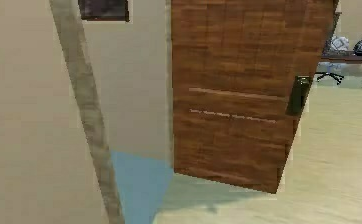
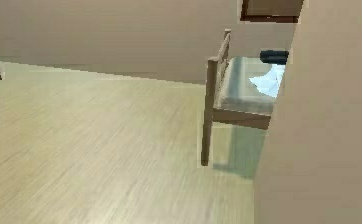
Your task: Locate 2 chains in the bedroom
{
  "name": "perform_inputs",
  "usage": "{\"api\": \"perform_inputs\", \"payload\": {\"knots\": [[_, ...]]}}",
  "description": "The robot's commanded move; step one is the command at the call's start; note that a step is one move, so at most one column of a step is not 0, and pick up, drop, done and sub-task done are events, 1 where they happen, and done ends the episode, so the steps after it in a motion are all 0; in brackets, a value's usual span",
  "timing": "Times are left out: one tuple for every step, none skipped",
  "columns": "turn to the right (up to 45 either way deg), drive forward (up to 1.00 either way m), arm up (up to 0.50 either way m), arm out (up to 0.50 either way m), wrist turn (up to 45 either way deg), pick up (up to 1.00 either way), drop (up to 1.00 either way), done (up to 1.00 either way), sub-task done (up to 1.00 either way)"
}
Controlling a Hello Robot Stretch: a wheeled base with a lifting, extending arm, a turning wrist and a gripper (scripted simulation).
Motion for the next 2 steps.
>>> {"api": "perform_inputs", "payload": {"knots": [[36.0,0.00,0.00,0.00,0.0,0.00,0.00,0.00,0.00],[0.0,0.30,0.00,0.00,0.0,0.00,0.00,0.00,0.00]]}}
